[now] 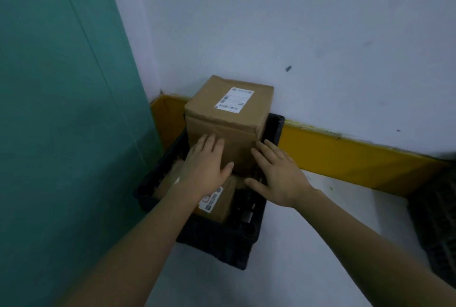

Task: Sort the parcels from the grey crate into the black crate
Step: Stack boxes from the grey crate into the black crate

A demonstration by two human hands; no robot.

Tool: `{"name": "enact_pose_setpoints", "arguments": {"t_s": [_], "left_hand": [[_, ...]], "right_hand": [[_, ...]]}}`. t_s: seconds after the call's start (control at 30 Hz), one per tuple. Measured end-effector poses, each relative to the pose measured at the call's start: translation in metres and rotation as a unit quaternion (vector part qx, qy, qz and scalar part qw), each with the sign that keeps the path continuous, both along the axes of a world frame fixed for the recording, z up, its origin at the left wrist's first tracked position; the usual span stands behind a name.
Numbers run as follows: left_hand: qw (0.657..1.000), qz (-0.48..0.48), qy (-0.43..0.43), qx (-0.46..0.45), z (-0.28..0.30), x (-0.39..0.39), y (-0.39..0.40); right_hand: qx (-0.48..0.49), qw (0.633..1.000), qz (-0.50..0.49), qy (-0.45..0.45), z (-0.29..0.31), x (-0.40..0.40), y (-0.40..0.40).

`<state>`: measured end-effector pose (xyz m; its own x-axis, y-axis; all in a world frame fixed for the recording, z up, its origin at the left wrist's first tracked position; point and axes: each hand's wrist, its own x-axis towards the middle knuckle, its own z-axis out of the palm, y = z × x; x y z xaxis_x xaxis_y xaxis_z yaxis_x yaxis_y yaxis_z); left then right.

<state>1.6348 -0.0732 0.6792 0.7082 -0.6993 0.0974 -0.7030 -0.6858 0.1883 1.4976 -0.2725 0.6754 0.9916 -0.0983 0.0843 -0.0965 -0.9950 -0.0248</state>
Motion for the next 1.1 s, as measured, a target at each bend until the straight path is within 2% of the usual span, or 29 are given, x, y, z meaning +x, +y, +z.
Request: {"name": "enact_pose_setpoints", "arguments": {"t_s": [0.17, 0.53, 0.77, 1.1], "left_hand": [[0.997, -0.036, -0.046, -0.054, 0.024, -0.047, -0.051], [0.991, -0.127, -0.026, 0.017, 0.04, -0.183, -0.191], [0.979, -0.203, -0.016, 0.015, 0.046, -0.277, -0.28], [0.94, -0.34, 0.021, 0.002, 0.039, -0.367, -0.375]], "right_hand": [[-0.005, 0.996, -0.094, 0.0, 0.015, -0.052, -0.041], [-0.018, 0.967, -0.255, 0.027, 0.036, -0.224, -0.15], [0.012, 0.936, -0.35, 0.025, 0.04, -0.331, -0.208], [0.017, 0.877, -0.479, -0.018, 0.032, -0.443, -0.256]]}}
